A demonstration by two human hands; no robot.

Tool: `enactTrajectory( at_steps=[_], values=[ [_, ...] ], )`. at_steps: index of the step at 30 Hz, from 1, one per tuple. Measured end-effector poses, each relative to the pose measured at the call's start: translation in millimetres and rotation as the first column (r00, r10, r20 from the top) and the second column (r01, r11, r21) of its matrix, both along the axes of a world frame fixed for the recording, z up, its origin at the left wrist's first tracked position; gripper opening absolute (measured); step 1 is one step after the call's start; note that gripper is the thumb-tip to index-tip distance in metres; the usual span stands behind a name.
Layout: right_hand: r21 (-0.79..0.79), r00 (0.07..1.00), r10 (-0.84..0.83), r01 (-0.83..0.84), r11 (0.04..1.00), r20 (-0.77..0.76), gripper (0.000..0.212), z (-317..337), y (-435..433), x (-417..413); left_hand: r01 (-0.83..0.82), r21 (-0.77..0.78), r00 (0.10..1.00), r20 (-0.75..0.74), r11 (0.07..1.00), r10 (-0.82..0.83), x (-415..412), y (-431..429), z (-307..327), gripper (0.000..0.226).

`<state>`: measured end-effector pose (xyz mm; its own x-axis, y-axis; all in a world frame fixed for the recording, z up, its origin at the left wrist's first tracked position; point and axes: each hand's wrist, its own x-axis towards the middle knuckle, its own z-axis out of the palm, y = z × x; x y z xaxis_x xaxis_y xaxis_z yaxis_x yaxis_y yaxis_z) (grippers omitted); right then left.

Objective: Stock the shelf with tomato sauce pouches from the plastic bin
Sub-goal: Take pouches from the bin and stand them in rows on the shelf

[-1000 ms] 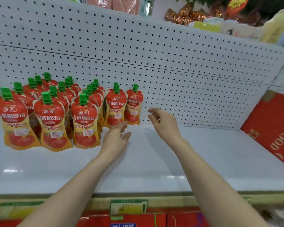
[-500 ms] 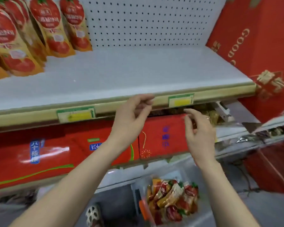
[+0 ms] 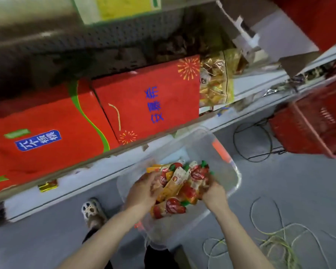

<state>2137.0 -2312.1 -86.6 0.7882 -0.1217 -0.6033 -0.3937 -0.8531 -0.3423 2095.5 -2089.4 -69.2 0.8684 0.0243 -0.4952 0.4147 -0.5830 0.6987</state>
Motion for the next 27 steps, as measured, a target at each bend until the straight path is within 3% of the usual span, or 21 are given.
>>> enactTrajectory(
  at_steps=[4, 6, 8, 10, 14, 16, 18, 20, 22, 25, 27],
  values=[
    [-0.099, 0.98, 0.175, -0.184, 0.978, -0.095, 0.042, -57, -3, 28, 0.081, 0.01, 0.982, -0.174, 0.997, -0.078, -12, -25, -67, 0.049],
    [-0.119, 0.954, 0.295, -0.299, 0.947, -0.052, 0.048, -76, 3, 40, 0.223, 0.071, 0.96, -0.188, 0.972, -0.206, -18, -37, -88, 0.047],
    [-0.052, 0.949, 0.312, -0.315, 0.948, -0.05, 0.06, -92, 9, 52, 0.291, 0.077, 0.947, -0.164, 0.953, -0.276, -21, -48, -112, 0.044],
    [0.041, 0.941, 0.325, -0.323, 0.946, -0.095, 0.062, -107, 15, 59, 0.109, -0.012, 0.975, -0.193, 0.994, -0.109, -22, -63, -125, 0.042],
    [0.136, 0.89, 0.444, -0.429, 0.893, -0.107, 0.046, -122, 23, 61, 0.112, -0.037, 0.975, -0.191, 0.993, -0.117, -22, -66, -131, 0.036],
    [0.162, 0.916, 0.39, -0.372, 0.914, -0.098, 0.045, -122, 24, 60, 0.205, -0.071, 0.955, -0.202, 0.976, -0.216, -23, -60, -124, 0.029],
    [0.158, 0.951, 0.306, -0.295, 0.942, -0.049, 0.048, -118, 24, 57, 0.122, -0.122, 0.961, -0.235, 0.985, -0.148, -23, -50, -117, 0.021],
    [0.154, 0.975, 0.19, -0.206, 0.966, 0.115, 0.02, -114, 20, 52, 0.08, -0.213, 0.959, -0.25, 0.974, -0.134, -20, -44, -106, 0.028],
    [0.154, 0.957, 0.061, -0.108, 0.982, 0.283, 0.034, -111, 15, 53, 0.057, -0.278, 0.965, -0.23, 0.959, -0.124, -20, -37, -99, 0.036],
    [0.23, 0.899, -0.048, -0.06, 0.971, 0.435, 0.028, -103, 11, 62, -0.114, -0.238, 0.983, -0.17, 0.965, 0.075, -13, -27, -90, 0.026],
    [0.315, 0.911, -0.115, -0.017, 0.949, 0.395, 0.039, -103, 14, 68, -0.289, -0.239, 0.951, -0.186, 0.927, 0.248, -3, -22, -90, 0.036]
  ],
)
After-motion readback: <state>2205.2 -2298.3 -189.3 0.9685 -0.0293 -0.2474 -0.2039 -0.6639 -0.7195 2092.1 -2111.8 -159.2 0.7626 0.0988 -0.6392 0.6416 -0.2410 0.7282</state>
